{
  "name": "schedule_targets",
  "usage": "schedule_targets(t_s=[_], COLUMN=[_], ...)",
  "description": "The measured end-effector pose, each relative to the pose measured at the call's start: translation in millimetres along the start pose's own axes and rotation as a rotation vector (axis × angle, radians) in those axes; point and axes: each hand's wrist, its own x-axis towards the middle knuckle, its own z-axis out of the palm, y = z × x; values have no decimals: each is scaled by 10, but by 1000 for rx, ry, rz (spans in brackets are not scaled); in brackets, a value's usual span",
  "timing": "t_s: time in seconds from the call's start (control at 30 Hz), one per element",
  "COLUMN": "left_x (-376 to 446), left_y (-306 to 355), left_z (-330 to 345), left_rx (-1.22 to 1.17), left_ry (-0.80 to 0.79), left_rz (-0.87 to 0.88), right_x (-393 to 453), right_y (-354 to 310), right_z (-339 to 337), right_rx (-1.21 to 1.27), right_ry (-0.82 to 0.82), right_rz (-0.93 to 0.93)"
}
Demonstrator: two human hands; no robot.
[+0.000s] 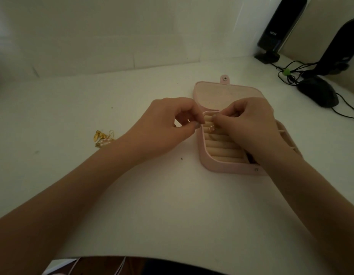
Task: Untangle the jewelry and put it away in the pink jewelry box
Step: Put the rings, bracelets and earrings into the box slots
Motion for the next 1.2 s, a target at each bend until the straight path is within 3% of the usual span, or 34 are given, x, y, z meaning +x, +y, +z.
schedule_targets(t_s=[0.17,0.37,0.53,0.77,1.2], left_x=[10,38,83,57,45], left_y=[-12,-28,-93,-123,-103], left_z=[-2,-107,-221,-183,-175], left_rx=[25,10,-54,-23,-8], left_ry=[-4,29,99,57,27], left_rz=[3,-44,-112,-141,-145], right_x=[20,77,103,88,179], right_y=[21,-2,-17,-34,-161], right_z=[5,-141,-211,-263,-188], right_rx=[-26,-38,-5,-118,-279], right_ry=[-27,-204,-241,-201,-318], right_rz=[-29,-15,21,-40,-84])
